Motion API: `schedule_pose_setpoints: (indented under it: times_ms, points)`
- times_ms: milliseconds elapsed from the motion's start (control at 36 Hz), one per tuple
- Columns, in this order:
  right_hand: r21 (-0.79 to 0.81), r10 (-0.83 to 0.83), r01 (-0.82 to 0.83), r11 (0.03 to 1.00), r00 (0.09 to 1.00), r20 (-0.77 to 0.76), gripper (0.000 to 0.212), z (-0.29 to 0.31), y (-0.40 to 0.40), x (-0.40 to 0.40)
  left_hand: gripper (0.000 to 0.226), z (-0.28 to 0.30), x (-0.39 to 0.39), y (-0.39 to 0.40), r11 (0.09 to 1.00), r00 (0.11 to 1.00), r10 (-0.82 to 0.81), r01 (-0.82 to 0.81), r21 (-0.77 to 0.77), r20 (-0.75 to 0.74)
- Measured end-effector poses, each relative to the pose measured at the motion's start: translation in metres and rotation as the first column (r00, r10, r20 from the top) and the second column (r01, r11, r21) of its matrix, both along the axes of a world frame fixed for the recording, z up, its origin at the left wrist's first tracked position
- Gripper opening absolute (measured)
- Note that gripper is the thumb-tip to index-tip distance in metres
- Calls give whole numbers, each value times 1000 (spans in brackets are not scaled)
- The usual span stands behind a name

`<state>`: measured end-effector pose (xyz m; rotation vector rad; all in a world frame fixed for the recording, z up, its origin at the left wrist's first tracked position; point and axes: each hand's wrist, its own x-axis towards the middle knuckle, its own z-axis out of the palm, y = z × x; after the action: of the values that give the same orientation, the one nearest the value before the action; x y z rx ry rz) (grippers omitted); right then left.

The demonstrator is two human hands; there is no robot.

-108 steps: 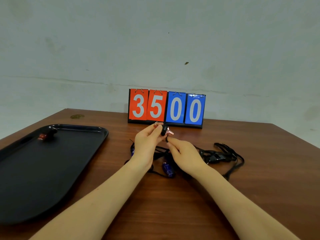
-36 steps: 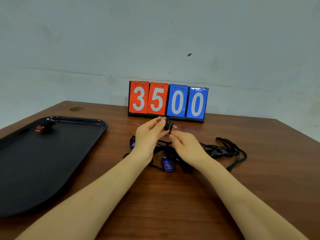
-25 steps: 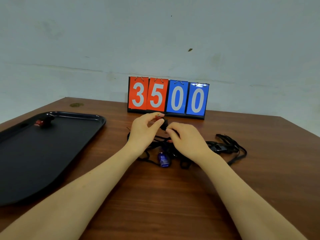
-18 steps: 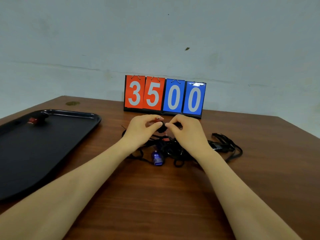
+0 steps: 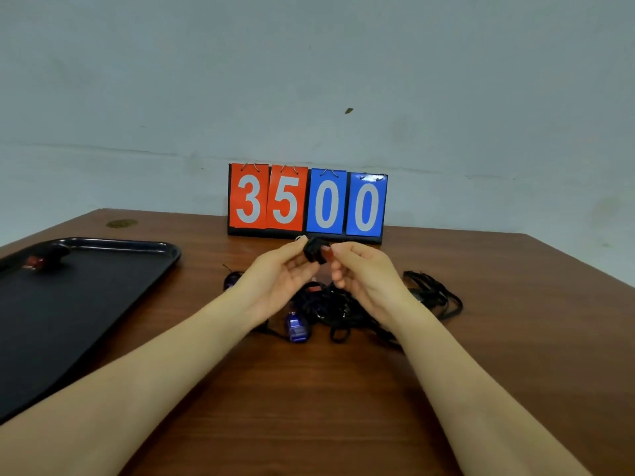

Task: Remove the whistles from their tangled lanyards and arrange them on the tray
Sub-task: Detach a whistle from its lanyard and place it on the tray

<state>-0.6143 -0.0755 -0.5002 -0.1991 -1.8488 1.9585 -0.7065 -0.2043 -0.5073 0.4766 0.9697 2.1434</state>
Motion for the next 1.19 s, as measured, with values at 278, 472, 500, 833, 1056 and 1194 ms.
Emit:
schedule_pose_setpoints:
  times_ms: [278,472,500,833,1056,1194]
  points:
    - [5,-200,200,980,978,67,18,-10,-6,3,25,-4,12,9,998,999,-21,19,60,38]
    - [187,-259,242,952,963,75,14,-11,-11,-6,23,-4,8,7,1000,982,7,-11,-21,-187]
    - [215,-266,247,945,962,66,13,-12,-12,-6,20,-4,7,7,999,983,19,-24,-23,-181]
    - [718,-345,388,578,913,-216,18,-12,-20,-7,21,2,-12,4,994,939,14,-51,-99,-344]
    - [698,-400,415,584,895,-198,16,-15,-12,-11,16,-6,-12,11,906,769,-2,-268,-326,-639]
    - [706,-379,397,586,905,-194,19,-14,-13,-10,17,-9,-10,8,885,700,-23,-318,-340,-713]
